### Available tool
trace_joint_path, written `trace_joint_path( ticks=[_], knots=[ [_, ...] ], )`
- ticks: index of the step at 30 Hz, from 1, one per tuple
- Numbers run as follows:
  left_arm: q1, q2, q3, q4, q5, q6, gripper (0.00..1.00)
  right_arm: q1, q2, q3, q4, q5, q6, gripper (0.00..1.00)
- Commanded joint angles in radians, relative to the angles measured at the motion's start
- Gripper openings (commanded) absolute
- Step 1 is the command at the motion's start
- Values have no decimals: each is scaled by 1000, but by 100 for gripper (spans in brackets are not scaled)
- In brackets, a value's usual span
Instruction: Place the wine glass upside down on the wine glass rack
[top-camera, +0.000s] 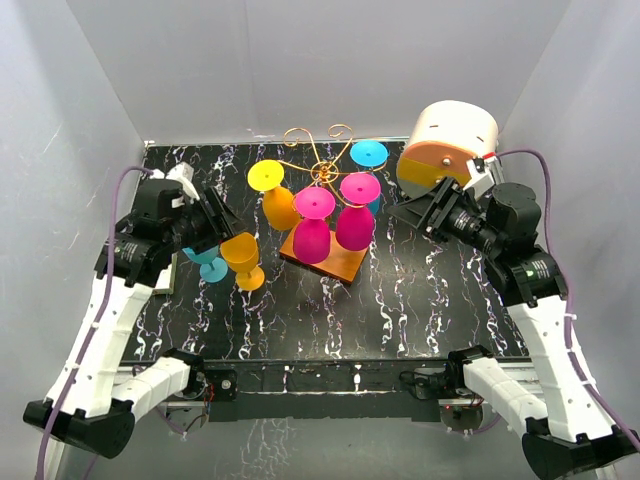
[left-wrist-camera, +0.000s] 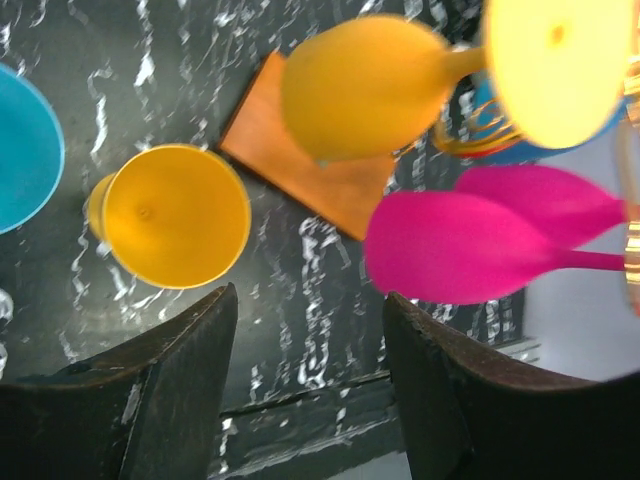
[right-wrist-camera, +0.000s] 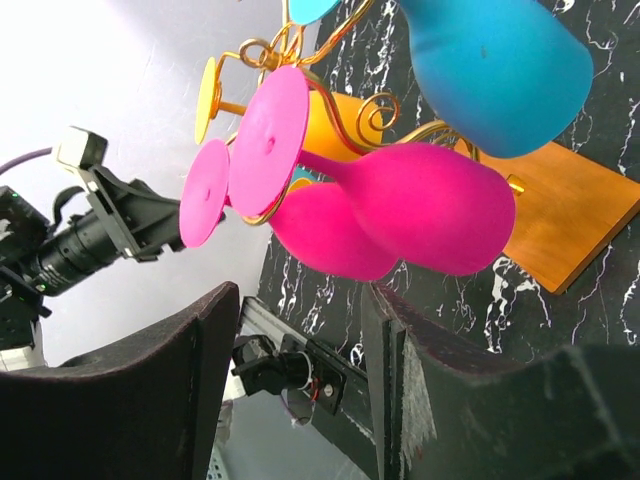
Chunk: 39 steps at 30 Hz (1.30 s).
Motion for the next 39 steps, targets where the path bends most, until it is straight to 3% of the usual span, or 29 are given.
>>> trace_joint_path(
  ticks=[1,6,17,24,33,39],
  knots=[
    [4,38,-50,-103,-6,89,56,2,24,56,86,43,-13,49],
    [4,71,-137,-35,108,89,49,2,55,98,91,60,-40,49],
    [-36,104,-201,152,98,133,48,2,55,163,29,139,-107,49],
    [-153,198,-173,101,-126,143,47,2,44,162,22,147,-110,49],
    [-223,218,-204,119,-218,134,33,2,42,160,16,150,-116,49],
    [-230,231,-201,89,-227,213,27,2,37,164,9,153,-126,50]
  ],
)
